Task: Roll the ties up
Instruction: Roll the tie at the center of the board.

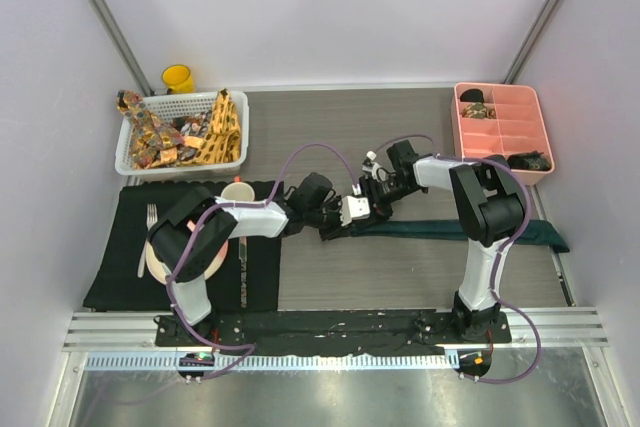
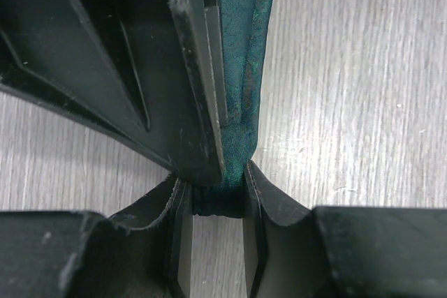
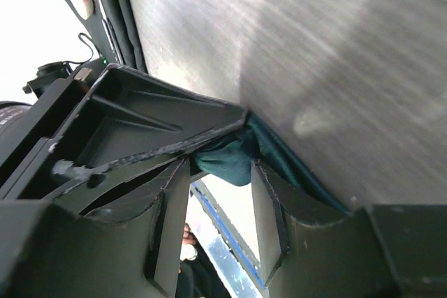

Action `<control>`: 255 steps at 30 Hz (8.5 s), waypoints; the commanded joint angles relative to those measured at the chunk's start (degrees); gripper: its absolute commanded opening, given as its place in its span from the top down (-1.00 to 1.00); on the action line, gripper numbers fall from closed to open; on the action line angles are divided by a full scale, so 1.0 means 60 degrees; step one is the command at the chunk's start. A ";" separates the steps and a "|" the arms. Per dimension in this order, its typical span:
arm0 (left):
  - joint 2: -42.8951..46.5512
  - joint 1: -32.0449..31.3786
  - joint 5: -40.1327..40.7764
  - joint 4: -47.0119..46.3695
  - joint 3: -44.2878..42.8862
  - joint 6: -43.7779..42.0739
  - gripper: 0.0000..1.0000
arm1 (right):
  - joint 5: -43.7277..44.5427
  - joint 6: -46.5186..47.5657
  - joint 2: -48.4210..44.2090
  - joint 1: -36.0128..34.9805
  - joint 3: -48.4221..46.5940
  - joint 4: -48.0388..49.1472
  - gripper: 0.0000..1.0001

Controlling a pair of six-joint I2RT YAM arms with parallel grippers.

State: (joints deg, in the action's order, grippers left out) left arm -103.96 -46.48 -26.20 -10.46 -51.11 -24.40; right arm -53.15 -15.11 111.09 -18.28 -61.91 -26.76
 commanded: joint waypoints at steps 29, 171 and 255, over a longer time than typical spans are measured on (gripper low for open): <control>0.0452 0.0613 -0.0687 -0.1551 0.1179 0.1181 -0.57 | 0.1957 0.1771 0.1041 0.0293 0.0226 -0.0241 0.99; -0.0280 0.0335 -0.1420 -0.1801 0.0184 0.0771 -0.51 | 0.1928 0.1947 0.1935 0.0879 -0.0067 -0.1501 0.99; 0.0042 -0.0090 -0.0029 0.1201 0.0359 -0.0152 0.53 | 0.1286 0.1773 0.0633 0.0542 -0.1445 -0.1867 0.29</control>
State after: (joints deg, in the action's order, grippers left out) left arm -105.12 -47.13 -28.93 -11.86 -52.03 -22.28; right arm -51.37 -5.19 118.72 -15.99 -69.34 -40.51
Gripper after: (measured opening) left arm 0.380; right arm 0.250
